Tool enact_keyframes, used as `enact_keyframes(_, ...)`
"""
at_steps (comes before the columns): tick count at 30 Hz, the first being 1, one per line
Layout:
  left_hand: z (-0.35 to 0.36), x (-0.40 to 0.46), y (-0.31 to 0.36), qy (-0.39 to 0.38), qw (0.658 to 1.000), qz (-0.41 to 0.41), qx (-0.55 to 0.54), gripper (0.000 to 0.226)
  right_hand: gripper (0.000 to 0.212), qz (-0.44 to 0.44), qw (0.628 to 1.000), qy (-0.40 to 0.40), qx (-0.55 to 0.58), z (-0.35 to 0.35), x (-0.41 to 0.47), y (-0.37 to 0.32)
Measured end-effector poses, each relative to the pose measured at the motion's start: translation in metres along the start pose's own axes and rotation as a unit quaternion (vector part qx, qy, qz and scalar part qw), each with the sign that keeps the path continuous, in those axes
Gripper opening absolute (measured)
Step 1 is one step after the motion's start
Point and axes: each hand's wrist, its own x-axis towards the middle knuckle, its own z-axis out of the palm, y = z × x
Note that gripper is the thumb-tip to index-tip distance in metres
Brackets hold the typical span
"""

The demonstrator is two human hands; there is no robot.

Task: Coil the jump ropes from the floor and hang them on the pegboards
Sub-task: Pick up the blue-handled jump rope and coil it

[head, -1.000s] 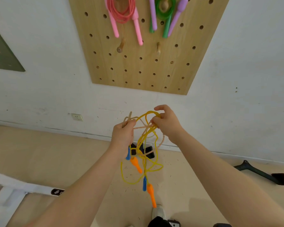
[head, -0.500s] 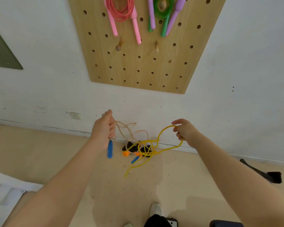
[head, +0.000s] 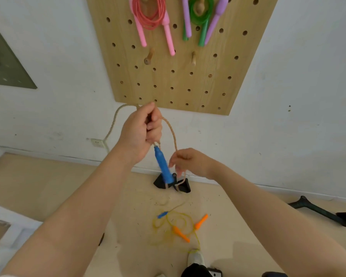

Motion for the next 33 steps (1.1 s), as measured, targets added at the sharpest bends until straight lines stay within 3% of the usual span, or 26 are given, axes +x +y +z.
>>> enact_keyframes(2,-0.006,0.002,0.0,0.026,0.998,-0.01,0.058,0.035,0.024,0.034,0.985,0.126,0.113,-0.005,0.005,-0.004)
enact_keyframes(4,-0.019,0.003,-0.007,0.045,0.981,-0.082,0.169,0.033,0.024,0.039,0.928,0.241,0.283,-0.018,0.008,-0.009)
enact_keyframes(5,-0.026,0.002,-0.012,0.051,0.961,-0.137,0.233,0.039,0.024,0.046,0.899,0.294,0.321,-0.026,0.011,-0.009)
enact_keyframes(7,-0.038,-0.001,-0.021,0.05,0.92,-0.223,0.319,0.045,0.02,0.1,0.881,0.372,0.274,-0.043,0.017,-0.004)
enact_keyframes(9,-0.044,-0.006,-0.024,0.037,0.91,-0.247,0.331,0.046,0.02,0.206,0.909,0.344,0.111,-0.051,0.019,0.002)
enact_keyframes(11,-0.043,-0.009,-0.02,0.01,0.919,-0.23,0.321,0.044,0.04,0.26,0.93,0.254,-0.049,-0.043,0.016,0.0)
enact_keyframes(12,-0.042,-0.009,-0.017,-0.012,0.922,-0.219,0.318,0.043,0.052,0.221,0.948,0.221,-0.066,-0.037,0.016,-0.006)
enact_keyframes(14,-0.036,-0.01,-0.01,-0.057,0.932,-0.2,0.297,0.042,0.058,0.077,0.983,0.158,0.053,-0.02,0.013,-0.025)
enact_keyframes(16,-0.031,-0.011,-0.005,-0.081,0.947,-0.173,0.259,0.042,0.048,-0.021,0.988,0.051,0.147,-0.006,0.011,-0.043)
enact_keyframes(18,-0.03,-0.012,-0.001,-0.095,0.963,-0.129,0.214,0.044,0.036,-0.06,0.989,-0.005,0.138,0.002,0.014,-0.048)
enact_keyframes(21,-0.036,-0.015,0.006,-0.094,0.988,-0.068,0.101,0.041,0.014,-0.052,0.994,0.056,0.074,0.004,0.016,-0.045)
enact_keyframes(25,-0.054,-0.018,0.017,-0.077,0.994,-0.026,-0.078,0.041,0.023,-0.011,0.99,0.119,0.07,-0.012,0.019,-0.012)
enact_keyframes(28,-0.061,-0.019,0.018,-0.087,0.992,-0.025,-0.092,0.043,0.03,0.029,0.979,0.175,0.103,-0.022,0.021,-0.002)
enact_keyframes(31,-0.056,-0.018,0.013,-0.091,0.993,-0.013,-0.074,0.04,0.032,0.062,0.973,0.221,-0.025,-0.027,0.029,-0.008)
enact_keyframes(33,-0.048,-0.014,0.009,-0.08,0.995,0.004,-0.067,0.038,0.033,0.081,0.969,0.202,-0.115,-0.03,0.032,-0.009)
